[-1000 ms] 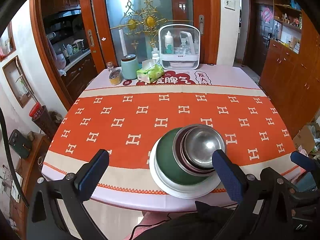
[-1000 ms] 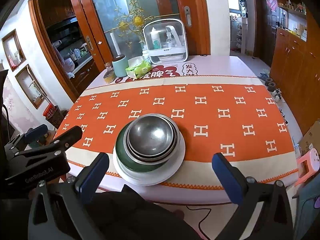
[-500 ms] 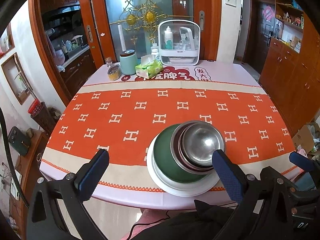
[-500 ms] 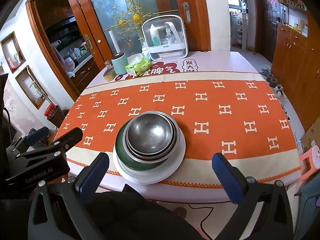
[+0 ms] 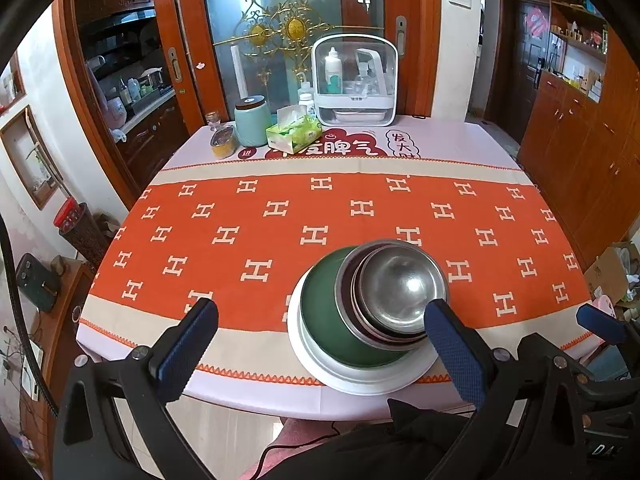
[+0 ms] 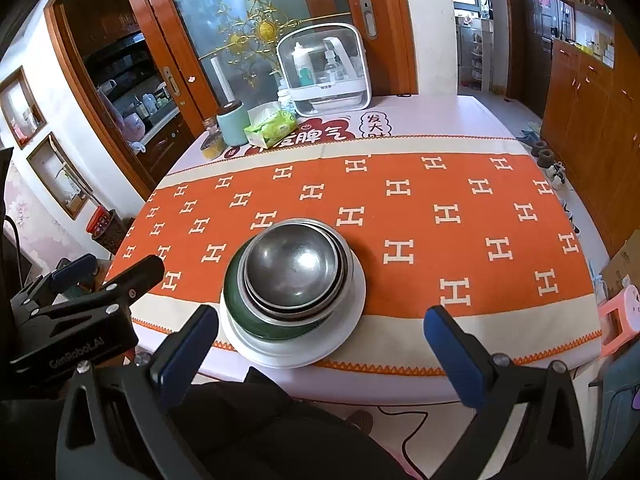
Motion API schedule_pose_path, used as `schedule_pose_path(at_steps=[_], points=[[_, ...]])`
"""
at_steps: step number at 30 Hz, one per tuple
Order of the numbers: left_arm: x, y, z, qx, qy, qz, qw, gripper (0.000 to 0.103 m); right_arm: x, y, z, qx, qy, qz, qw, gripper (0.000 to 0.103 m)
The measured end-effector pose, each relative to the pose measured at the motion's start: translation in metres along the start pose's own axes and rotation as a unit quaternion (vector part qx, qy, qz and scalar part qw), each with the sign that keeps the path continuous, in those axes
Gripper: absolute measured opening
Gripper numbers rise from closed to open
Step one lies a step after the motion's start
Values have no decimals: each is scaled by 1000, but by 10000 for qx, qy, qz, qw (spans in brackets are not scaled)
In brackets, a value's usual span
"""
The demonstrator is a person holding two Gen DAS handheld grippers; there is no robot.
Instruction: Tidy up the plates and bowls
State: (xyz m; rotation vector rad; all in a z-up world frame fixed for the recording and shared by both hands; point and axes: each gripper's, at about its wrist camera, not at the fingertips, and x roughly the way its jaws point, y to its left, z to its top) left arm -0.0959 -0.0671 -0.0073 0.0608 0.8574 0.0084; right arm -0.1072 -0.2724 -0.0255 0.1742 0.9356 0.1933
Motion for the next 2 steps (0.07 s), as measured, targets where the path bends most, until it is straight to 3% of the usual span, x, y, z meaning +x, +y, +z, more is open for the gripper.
schedule_pose_path(at_steps=[2], points=[[1,0,0,4,5,-7,10000,102,1,0,1,0,17,0,10000,103]])
